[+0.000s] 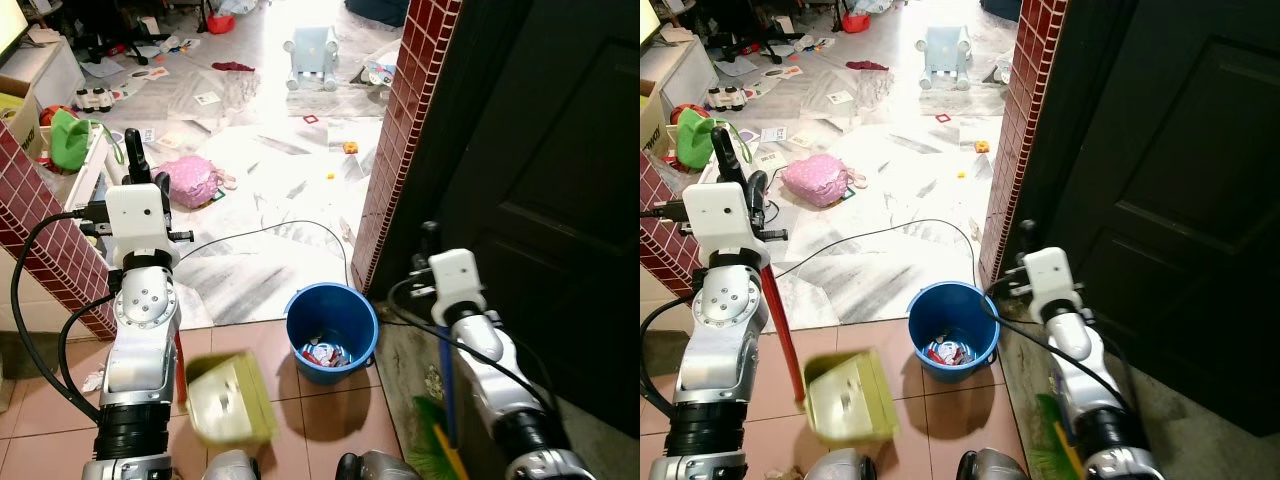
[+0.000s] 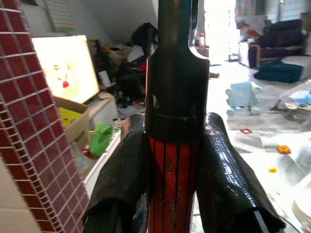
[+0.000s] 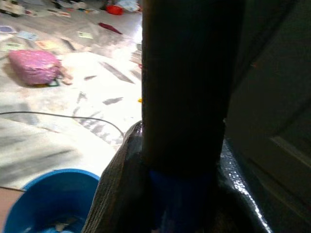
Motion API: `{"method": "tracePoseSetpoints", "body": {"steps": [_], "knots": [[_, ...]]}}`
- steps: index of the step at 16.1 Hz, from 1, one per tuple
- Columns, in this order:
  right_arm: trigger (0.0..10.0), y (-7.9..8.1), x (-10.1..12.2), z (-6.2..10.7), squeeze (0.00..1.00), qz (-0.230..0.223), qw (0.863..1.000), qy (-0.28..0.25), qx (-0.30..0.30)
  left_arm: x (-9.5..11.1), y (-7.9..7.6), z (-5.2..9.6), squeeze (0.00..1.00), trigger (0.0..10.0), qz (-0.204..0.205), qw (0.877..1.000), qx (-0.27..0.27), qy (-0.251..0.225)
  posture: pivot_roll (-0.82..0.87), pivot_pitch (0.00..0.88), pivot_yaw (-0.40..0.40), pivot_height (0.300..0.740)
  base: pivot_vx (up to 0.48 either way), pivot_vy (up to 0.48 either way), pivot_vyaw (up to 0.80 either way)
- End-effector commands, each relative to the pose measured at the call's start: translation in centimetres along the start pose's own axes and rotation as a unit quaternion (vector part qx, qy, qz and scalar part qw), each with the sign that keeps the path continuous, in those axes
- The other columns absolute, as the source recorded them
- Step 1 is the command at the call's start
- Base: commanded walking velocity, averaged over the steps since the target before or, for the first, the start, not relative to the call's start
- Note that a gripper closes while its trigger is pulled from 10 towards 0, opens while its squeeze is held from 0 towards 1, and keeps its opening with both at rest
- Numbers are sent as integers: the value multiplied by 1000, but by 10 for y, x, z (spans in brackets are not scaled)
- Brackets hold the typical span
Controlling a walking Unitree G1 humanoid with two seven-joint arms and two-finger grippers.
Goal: Sweep floor
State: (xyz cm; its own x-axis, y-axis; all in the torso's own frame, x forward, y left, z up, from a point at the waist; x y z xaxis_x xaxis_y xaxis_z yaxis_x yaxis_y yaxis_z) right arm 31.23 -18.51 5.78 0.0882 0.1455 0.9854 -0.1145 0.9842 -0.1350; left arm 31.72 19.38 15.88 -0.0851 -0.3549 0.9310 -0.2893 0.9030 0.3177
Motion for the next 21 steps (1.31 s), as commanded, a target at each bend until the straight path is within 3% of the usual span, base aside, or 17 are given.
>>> {"method": "tracePoseSetpoints", "body": {"steps": [1, 6, 9, 11, 12, 14, 16, 19, 20, 21], "knots": [[10000, -14, 3, 2, 0, 17, 1000, 1, -16, 2, -8, 2, 0, 10000, -2, 1000, -11, -4, -29, 63, -31, 740, 0, 0, 0], [10000, -55, -19, 26, 0, 42, 991, 74, -101, -6, -22, 11, 0, 10000, 14, 999, -33, 20, -41, 95, -25, 740, 0, 0, 0], [10000, -60, -9, 14, 0, 53, 990, 60, -115, -11, -25, 11, 0, 10000, 27, 998, -37, 37, -42, 106, -17, 740, 0, 0, 0], [10000, -61, 19, -4, 0, 73, 991, -6, -115, -9, -29, 9, 0, 10000, 34, 998, -40, 37, -41, 112, -17, 740, 0, 0, 0], [10000, -60, 36, -15, 0, 70, 990, -37, -115, -6, -29, 9, 0, 10000, 40, 998, -42, 35, -40, 119, -21, 740, 0, 0, 0], [10000, -56, 49, -24, 0, 62, 991, -58, -108, -5, -29, 10, 0, 10000, 42, 998, -41, 36, -37, 121, -25, 740, 0, 0, 0], [10000, -41, 59, -32, 0, 50, 992, -80, -86, -7, -30, 14, 0, 10000, 43, 997, -42, 40, -32, 117, -30, 740, 0, 0, 0], [10000, -25, 57, -38, 0, 17, 995, -85, -57, -4, -30, 13, 0, 10000, 33, 998, -47, 29, -24, 111, -33, 740, 0, 0, 0], [10000, -8, 52, -39, 0, -23, 997, -67, -10, 2, -31, 12, 0, 10000, 12, 998, -57, 7, -24, 109, -32, 740, 0, 0, 0], [10000, -1, 51, -38, 0, -33, 997, -63, 6, 1, -32, 13, 0, 10000, 17, 998, -59, 12, -25, 108, -33, 740, 0, 0, 0]]}}
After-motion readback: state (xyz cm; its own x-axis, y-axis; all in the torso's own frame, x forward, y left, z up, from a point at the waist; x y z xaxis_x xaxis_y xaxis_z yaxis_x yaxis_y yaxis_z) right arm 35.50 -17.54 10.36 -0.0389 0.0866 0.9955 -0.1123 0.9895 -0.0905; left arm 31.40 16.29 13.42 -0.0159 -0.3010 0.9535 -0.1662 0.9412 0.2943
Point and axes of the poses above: a point about 5 cm out from each wrist's last joint towards the gripper, its own z axis pointing back from the gripper into the wrist, its own x axis along the axis of the wrist's last joint, y = z × x, the point moved 2 cm from there along -z, pointing out of the wrist towards the gripper, and after that the axes turned 10 degrees about -z, right-handed, at the moved point
